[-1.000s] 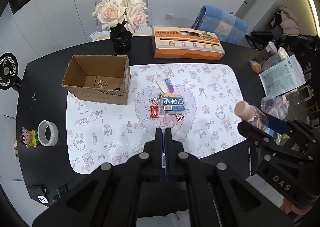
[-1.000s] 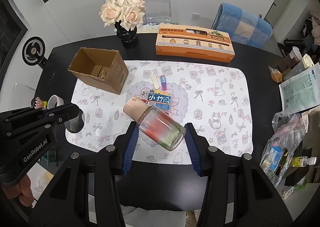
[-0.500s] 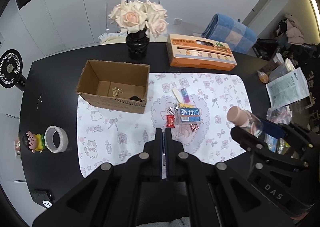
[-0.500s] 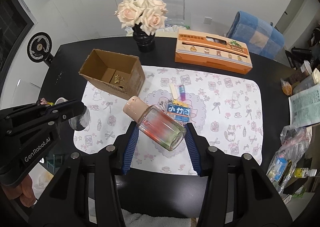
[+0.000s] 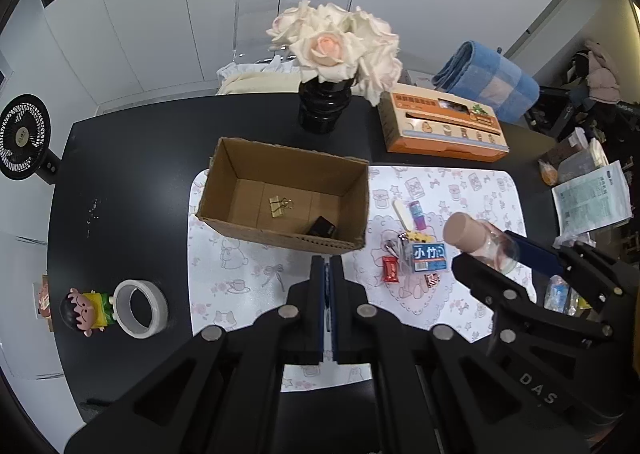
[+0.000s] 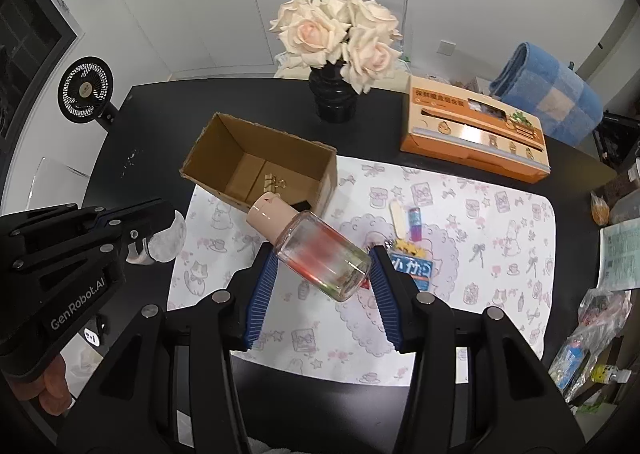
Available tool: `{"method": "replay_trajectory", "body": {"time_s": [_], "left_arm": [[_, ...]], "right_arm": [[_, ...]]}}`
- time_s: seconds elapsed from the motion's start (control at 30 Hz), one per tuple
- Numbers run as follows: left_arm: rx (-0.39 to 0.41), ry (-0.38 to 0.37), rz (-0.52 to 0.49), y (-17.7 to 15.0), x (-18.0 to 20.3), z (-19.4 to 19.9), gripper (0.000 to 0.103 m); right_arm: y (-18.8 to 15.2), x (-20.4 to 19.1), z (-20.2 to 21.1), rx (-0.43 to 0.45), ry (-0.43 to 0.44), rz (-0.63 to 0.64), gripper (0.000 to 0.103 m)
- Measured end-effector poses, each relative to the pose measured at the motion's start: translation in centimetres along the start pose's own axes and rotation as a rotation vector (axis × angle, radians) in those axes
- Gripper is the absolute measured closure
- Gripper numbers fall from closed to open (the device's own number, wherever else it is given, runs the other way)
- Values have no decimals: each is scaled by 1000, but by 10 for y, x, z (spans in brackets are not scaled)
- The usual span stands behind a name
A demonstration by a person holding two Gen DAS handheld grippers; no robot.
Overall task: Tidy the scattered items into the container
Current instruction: 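Carry the glass bottle with the right tool over the cardboard box, then open the right gripper to drop the glass bottle into the box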
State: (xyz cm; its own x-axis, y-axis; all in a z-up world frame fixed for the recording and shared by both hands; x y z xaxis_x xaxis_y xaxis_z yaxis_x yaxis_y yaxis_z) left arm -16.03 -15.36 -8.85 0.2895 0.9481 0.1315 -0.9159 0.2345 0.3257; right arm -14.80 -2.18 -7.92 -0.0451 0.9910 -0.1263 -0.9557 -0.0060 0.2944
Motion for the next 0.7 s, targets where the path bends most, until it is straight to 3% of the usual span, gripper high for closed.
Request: {"method": "replay_trajectory", "body": {"time_s": [0.7], "left_arm": [[-19, -18, -10, 62, -68, -57, 101]], "right_arm": [[63, -37, -72, -55, -7, 0, 54]]}}
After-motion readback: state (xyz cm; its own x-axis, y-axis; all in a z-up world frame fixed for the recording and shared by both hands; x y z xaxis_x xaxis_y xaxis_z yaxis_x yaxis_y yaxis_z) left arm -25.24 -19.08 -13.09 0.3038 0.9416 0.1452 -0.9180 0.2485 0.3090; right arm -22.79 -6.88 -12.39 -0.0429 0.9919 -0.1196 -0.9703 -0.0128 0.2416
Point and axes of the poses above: each gripper's, at about its wrist camera, not at the fingertips, and z roughly against the way its jaws point, x to its right, y to its top, the point moved 1 cm from there along -z, roughly the way its jaws point, and after that the axes turned 13 degrees about -z, right-handed, at the moved point
